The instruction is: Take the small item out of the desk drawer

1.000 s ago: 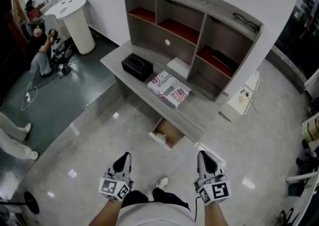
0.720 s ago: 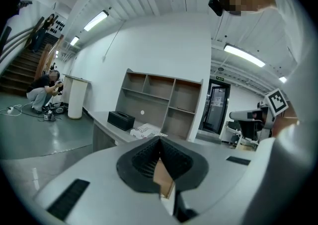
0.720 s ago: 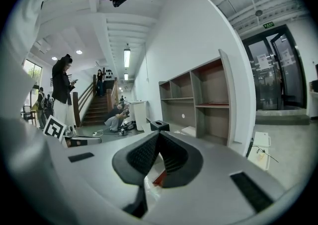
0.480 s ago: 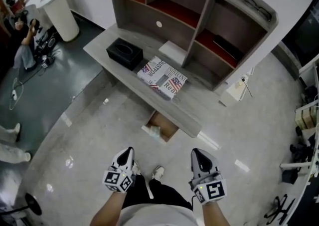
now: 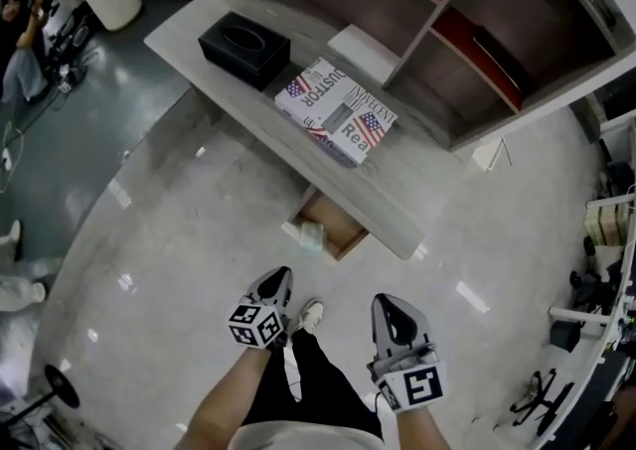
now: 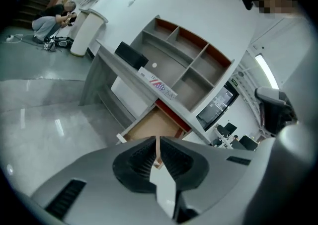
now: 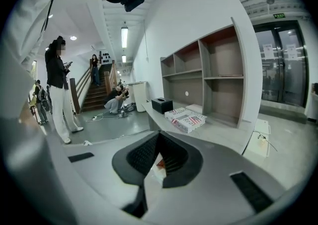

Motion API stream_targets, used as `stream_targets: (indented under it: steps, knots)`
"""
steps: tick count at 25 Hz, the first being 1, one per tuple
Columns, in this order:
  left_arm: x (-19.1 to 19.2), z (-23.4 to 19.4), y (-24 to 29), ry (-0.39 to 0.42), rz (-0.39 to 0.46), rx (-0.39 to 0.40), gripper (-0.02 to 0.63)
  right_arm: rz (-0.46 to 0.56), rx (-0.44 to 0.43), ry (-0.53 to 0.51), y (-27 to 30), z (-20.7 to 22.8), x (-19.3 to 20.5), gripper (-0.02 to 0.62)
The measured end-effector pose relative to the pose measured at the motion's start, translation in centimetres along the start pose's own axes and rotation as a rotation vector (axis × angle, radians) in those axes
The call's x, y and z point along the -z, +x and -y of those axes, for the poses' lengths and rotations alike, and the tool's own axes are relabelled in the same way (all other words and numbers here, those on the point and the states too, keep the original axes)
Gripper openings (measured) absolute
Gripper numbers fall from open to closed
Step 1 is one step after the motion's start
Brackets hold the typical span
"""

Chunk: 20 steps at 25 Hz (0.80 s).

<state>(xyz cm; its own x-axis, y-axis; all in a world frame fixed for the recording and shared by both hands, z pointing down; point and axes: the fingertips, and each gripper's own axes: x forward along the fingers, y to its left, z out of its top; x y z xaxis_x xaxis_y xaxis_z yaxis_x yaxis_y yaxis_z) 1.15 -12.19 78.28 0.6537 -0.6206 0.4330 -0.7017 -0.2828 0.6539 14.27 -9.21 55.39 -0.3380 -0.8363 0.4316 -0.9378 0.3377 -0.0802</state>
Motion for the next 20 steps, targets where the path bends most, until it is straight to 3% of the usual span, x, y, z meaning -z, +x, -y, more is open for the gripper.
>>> stream_targets:
  steps: [3, 6, 14, 20]
  knots:
    - [2.5, -1.3, 2.4, -0.075, -0.046, 0.014, 0.029, -0.013, 0.008, 0.009, 1.0, -0.3, 1.6, 0.023]
    - [4.8, -2.8, 4.4, -0.157, -0.081, 0.011, 0.091, -0.043, 0.019, 0.024, 1.5, 0.0, 3.4, 0.023]
    - [8.0, -5.0, 8.7, -0.42, -0.081, 0.023, 0.146, -0.097, 0.073, 0.059, 1.4, 1.1, 6.9, 0.023]
    - [8.4, -5.6, 10.8, -0.508, -0.072, 0.022, 0.156, -0.115, 0.079, 0.082, 1.5, 1.1, 8.5, 0.023]
